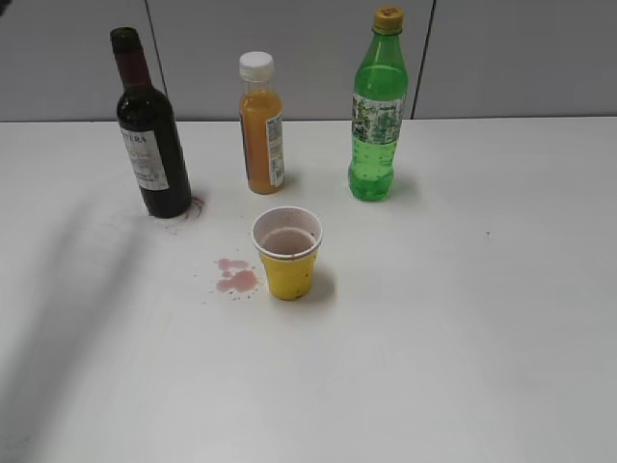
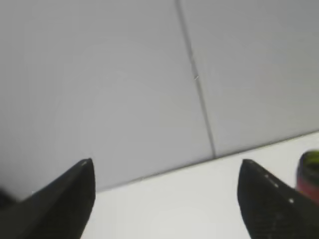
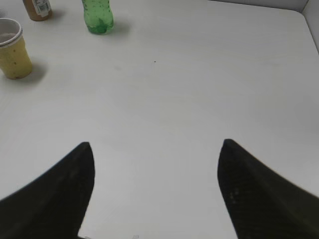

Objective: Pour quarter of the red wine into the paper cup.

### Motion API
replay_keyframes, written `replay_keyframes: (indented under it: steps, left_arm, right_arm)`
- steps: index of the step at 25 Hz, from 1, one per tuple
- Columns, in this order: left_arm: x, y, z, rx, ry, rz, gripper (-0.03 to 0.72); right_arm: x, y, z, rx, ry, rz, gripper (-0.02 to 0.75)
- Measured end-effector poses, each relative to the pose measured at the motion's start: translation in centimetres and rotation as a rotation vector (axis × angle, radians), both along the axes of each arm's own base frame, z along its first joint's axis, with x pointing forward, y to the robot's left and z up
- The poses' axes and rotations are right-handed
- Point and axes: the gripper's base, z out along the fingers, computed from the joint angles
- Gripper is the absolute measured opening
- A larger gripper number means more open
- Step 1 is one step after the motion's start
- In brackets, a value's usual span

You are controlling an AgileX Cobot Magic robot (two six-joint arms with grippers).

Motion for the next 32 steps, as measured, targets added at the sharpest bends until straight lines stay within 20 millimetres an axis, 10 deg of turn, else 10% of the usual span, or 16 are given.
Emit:
replay_keyframes:
  steps: [13,23,32]
  left_arm:
    - [-8.4,4.2,-1.9,-0.216,0.825,0.264,0.656]
    - [-21.8,1.8,-4.5,-0.195,0.683,0.134,0.649]
    - [-28.8,1.4,-6.7,-0.202,0.459,0.101,0.647]
  right_arm:
    - [0.0,0.0,0.0,0.000,0.000,0.000,0.585]
    - [0.0,0.0,0.0,0.000,0.000,0.000,0.585]
    - [0.0,0.0,0.0,0.000,0.000,0.000,0.585]
